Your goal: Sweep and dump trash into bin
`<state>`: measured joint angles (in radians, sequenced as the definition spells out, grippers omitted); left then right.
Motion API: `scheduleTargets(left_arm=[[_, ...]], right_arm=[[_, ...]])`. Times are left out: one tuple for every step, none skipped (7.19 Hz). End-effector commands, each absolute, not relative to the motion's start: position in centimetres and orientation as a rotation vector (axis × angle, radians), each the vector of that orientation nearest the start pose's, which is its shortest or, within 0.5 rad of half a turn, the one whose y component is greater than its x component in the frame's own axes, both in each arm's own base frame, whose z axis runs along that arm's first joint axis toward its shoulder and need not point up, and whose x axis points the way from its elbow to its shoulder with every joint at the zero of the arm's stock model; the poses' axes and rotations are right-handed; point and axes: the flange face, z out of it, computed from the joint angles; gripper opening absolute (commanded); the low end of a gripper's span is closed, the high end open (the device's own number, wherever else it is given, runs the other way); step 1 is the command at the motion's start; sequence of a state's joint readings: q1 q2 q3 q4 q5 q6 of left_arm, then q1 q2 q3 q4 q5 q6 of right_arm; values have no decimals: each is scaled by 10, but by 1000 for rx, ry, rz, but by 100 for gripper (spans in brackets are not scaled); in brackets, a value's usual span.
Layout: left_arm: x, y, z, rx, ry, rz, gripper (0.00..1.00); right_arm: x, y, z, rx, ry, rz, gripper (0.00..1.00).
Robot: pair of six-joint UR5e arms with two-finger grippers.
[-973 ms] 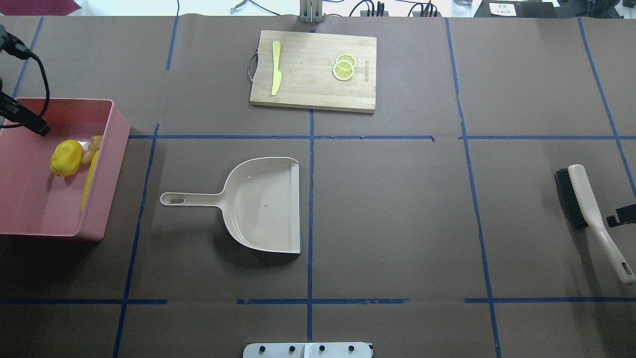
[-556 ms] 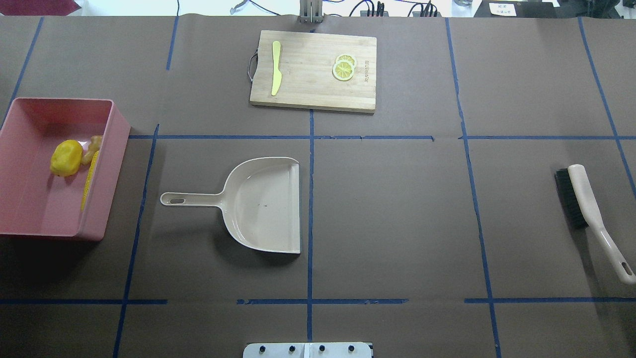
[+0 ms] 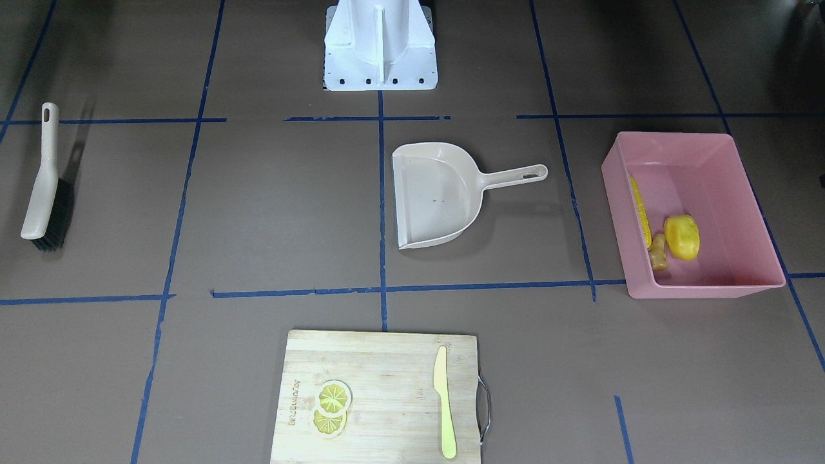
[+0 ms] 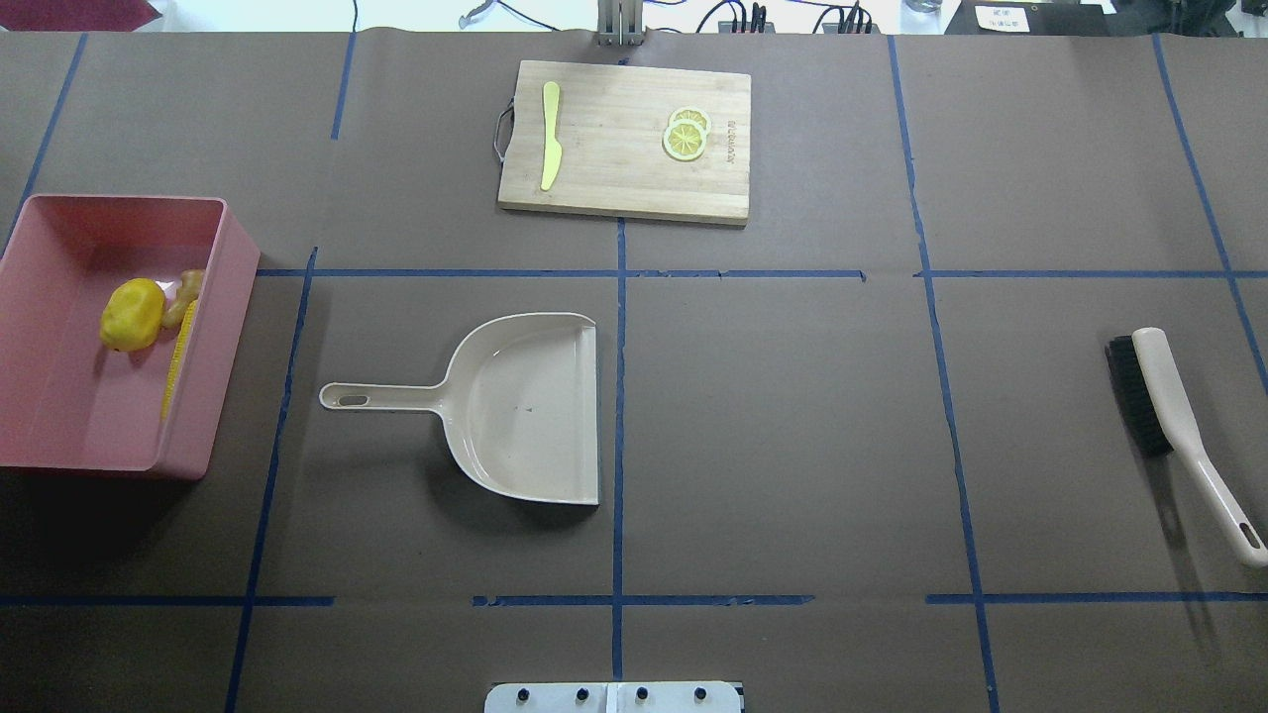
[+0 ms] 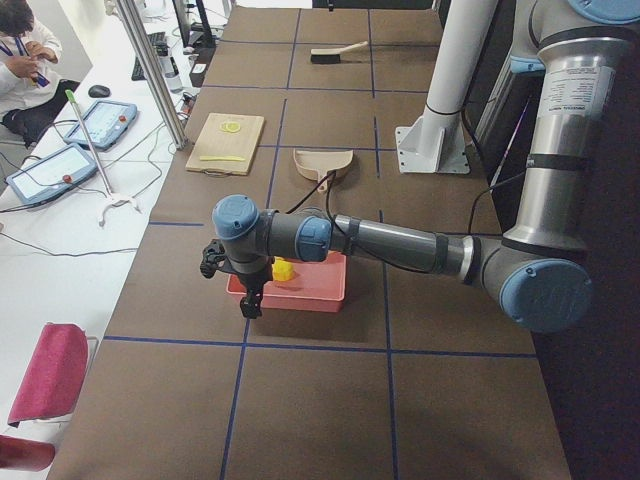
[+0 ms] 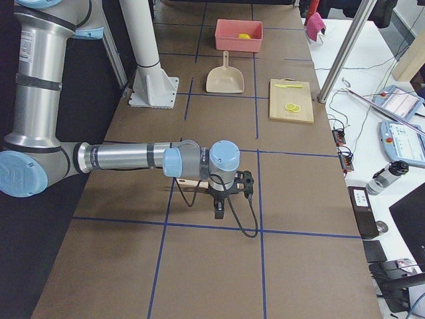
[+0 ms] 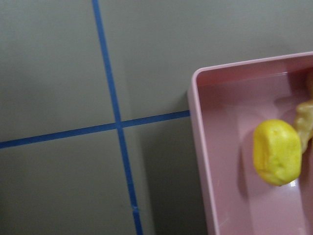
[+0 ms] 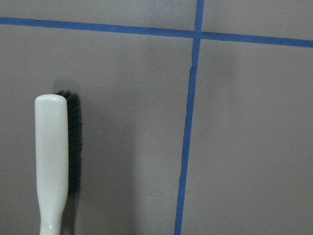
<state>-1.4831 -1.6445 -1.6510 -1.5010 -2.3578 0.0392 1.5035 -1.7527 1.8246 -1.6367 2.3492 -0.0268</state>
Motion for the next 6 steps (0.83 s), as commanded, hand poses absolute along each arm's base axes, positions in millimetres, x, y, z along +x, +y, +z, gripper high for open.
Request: scheduleTargets(left_arm=[[-21, -517, 600, 28, 781, 134, 100], [-20, -518, 600, 22, 781, 126, 100], [-20, -517, 599, 29, 788, 128, 100], [-17, -516, 596, 37, 805, 135, 100], [-17, -517, 593, 48, 795, 146, 100], [-17, -517, 597, 28, 799, 138, 100]], right_arm=[[50, -406, 638, -30, -748, -79, 100], [51, -397, 645, -45, -738, -73, 100], [51, -396, 646, -42, -735, -75, 100], [51, -399, 646, -38, -737, -75, 100], [51, -402, 642, -29, -740, -78, 100], [50, -402, 642, -35, -743, -69, 100]])
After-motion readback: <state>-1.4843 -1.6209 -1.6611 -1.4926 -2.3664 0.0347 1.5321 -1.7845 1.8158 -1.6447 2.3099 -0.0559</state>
